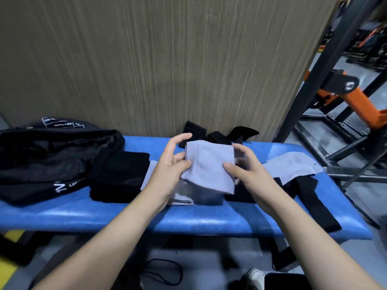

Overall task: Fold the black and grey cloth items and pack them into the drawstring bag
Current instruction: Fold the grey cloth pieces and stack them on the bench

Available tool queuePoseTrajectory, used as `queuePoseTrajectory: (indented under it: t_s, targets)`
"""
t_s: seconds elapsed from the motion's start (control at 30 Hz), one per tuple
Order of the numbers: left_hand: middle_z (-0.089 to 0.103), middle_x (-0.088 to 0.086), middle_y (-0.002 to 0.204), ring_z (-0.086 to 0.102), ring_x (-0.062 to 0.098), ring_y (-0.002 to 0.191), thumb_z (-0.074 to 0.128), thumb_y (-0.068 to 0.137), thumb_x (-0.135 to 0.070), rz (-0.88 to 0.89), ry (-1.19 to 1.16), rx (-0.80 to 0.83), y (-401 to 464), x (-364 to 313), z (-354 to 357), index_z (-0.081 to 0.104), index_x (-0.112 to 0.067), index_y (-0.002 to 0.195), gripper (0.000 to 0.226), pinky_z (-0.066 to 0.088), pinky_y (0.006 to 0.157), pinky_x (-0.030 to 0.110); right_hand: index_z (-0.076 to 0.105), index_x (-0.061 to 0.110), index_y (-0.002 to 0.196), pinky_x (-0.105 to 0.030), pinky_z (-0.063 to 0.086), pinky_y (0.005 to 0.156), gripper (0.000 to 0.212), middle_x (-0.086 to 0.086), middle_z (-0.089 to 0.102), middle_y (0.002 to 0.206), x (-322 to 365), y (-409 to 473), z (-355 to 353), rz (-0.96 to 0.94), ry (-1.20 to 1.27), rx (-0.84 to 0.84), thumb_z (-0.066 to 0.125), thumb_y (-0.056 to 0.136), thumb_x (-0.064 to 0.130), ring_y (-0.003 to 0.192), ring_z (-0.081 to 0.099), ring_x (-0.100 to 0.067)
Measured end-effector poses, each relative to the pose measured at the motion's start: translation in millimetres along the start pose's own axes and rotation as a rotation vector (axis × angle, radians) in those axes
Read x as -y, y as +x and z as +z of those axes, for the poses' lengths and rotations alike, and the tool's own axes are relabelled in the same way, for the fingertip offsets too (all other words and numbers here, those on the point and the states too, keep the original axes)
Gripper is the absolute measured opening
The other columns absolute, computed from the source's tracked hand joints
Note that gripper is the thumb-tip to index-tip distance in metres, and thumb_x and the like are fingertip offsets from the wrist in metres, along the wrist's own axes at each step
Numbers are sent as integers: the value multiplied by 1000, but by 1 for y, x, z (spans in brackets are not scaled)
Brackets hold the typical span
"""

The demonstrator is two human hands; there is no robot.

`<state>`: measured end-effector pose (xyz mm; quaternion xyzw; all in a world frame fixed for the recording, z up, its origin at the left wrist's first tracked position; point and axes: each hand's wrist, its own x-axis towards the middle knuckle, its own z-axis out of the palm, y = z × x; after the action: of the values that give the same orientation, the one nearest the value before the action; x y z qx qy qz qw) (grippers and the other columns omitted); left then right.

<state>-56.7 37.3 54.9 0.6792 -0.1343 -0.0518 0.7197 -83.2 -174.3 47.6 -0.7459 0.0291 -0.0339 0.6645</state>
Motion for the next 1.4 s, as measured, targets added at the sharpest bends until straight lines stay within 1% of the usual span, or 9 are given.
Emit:
queuePoseTrajectory:
  t_s: [0.17,0.3,0.43,0.53,0.6,0.7,0.97,1.07,1.4]
  targets:
    - [67,25,101,60,25,80,42,92,9,-9,24,-83,-4,-2,-33,57,-33,116,50,45,75,35,46,38,139,-38,54,68,62,-25,66,92,1,4,28,22,278,172,65,92,4,75,63,-29]
    - [71,-8,95,58,9,84,52,93,2,64,283,-161,-6,3,-56,68,-24,98,30,42,78,20,58,27,124,-34,45,51,44,-20,54,76,-2,9,49,-30,228,173,64,90,-1,54,48,-27]
    - [54,6,69,44,15,63,66,87,-14,13,417,-170,-7,11,-74,71,-30,94,18,35,63,27,62,19,114,-36,47,55,30,-12,57,82,-7,13,66,-31,129,140,65,91,0,51,50,-26]
    - [61,-13,94,56,6,79,69,85,-17,12,705,-161,-9,16,-82,68,-31,107,25,40,72,16,61,19,113,-32,49,54,28,-14,57,97,-12,13,76,9,-3,123,65,91,2,49,52,-25]
    - [53,-14,118,53,5,104,69,87,-22,8,888,-104,-9,22,-85,63,-27,119,34,37,89,12,59,21,113,-27,47,53,29,-15,55,104,-19,16,80,43,-143,117,65,90,5,54,52,-22]
    - [45,-13,128,45,11,118,65,90,-33,-51,1074,-16,-8,30,-86,57,-27,129,41,34,104,25,58,23,116,-22,40,64,32,-3,53,99,-30,22,84,14,-493,123,68,88,15,68,50,-14]
    - [39,-12,145,29,11,135,62,90,-37,241,1221,-98,-10,28,-77,56,-34,131,42,23,109,31,55,31,121,-31,43,94,35,7,39,119,-36,19,80,-220,-717,45,62,89,40,107,50,-13]
    - [50,-13,136,40,10,130,67,88,-31,368,1266,-26,-10,30,-70,63,-35,123,36,24,106,28,53,29,128,-34,33,103,43,7,37,132,-32,17,80,-364,-853,88,59,90,46,122,39,-15]
    - [50,-23,134,41,3,129,60,93,-39,231,1365,53,-7,47,-74,62,-40,125,32,13,101,20,47,30,136,-38,29,107,46,6,33,147,-43,19,81,-309,-970,273,56,94,45,130,36,-18]
